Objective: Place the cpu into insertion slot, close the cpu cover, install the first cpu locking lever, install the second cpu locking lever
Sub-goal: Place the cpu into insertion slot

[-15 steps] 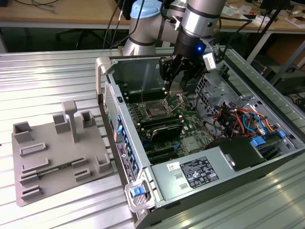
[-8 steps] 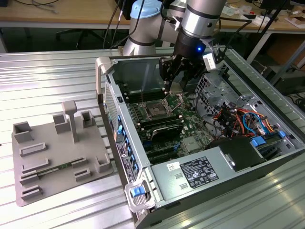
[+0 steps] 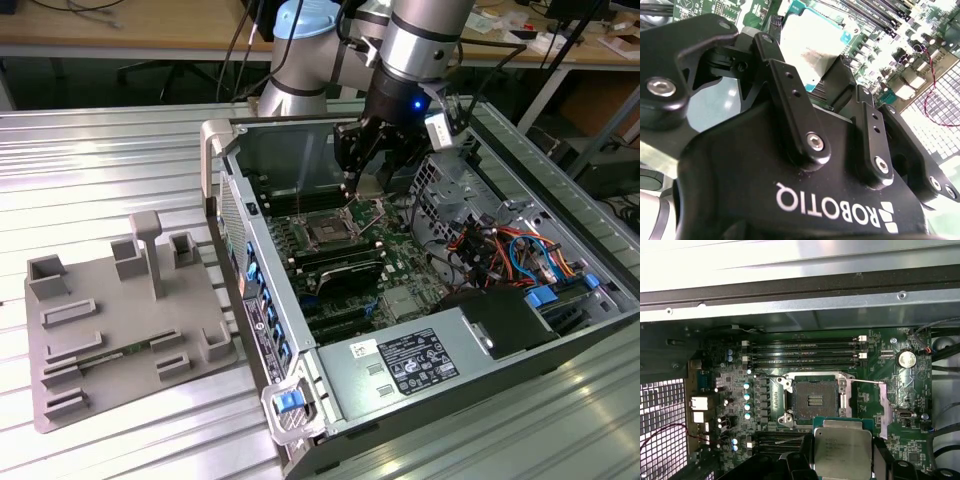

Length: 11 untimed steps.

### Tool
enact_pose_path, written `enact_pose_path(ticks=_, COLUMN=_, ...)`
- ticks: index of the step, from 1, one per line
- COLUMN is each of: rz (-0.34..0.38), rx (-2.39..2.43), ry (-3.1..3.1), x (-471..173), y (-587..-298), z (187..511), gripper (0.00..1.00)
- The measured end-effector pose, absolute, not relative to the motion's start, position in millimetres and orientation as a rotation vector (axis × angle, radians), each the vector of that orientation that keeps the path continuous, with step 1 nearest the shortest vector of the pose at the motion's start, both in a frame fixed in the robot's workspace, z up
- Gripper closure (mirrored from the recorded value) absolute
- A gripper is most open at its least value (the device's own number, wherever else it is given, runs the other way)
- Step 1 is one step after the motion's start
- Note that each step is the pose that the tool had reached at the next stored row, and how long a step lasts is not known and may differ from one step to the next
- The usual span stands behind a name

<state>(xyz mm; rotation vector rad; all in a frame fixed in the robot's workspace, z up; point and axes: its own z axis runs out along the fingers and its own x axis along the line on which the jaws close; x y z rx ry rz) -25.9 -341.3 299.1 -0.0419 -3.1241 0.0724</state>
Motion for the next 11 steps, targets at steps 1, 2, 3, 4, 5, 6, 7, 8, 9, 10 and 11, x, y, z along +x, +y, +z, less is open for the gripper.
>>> enact_pose_path(ticks=1, rz=0.073, rx=-0.042, ry=-3.124, x=-25.9, y=-341.3, z=298.9, gripper=0.45)
enact_pose_path(ticks=2, rz=0.073, rx=-0.042, ry=-3.124, x=-25.9, y=-341.3, z=298.7, gripper=0.45)
enact_pose_path(ticks=3, rz=0.074, rx=-0.042, ry=-3.124, x=-25.9, y=-341.3, z=298.6, gripper=0.45)
enact_pose_path(ticks=4, rz=0.074, rx=-0.042, ry=-3.124, x=-25.9, y=-341.3, z=298.4, gripper=0.45)
enact_pose_path(ticks=5, rz=0.075, rx=-0.042, ry=-3.124, x=-25.9, y=-341.3, z=298.2, gripper=0.45)
enact_pose_path(ticks=6, rz=0.075, rx=-0.042, ry=-3.124, x=-25.9, y=-341.3, z=298.0, gripper=0.45)
enact_pose_path(ticks=7, rz=0.076, rx=-0.042, ry=-3.124, x=-25.9, y=-341.3, z=297.7, gripper=0.45)
enact_pose_path(ticks=8, rz=0.076, rx=-0.042, ry=-3.124, x=-25.9, y=-341.3, z=297.6, gripper=0.45)
enact_pose_path(ticks=9, rz=0.077, rx=-0.042, ry=-3.124, x=-25.9, y=-341.3, z=297.3, gripper=0.45)
enact_pose_path(ticks=10, rz=0.077, rx=-0.042, ry=-3.124, x=-25.9, y=-341.3, z=297.1, gripper=0.45)
enact_pose_path(ticks=11, rz=0.078, rx=-0.042, ry=-3.124, x=-25.9, y=-341.3, z=297.0, gripper=0.45)
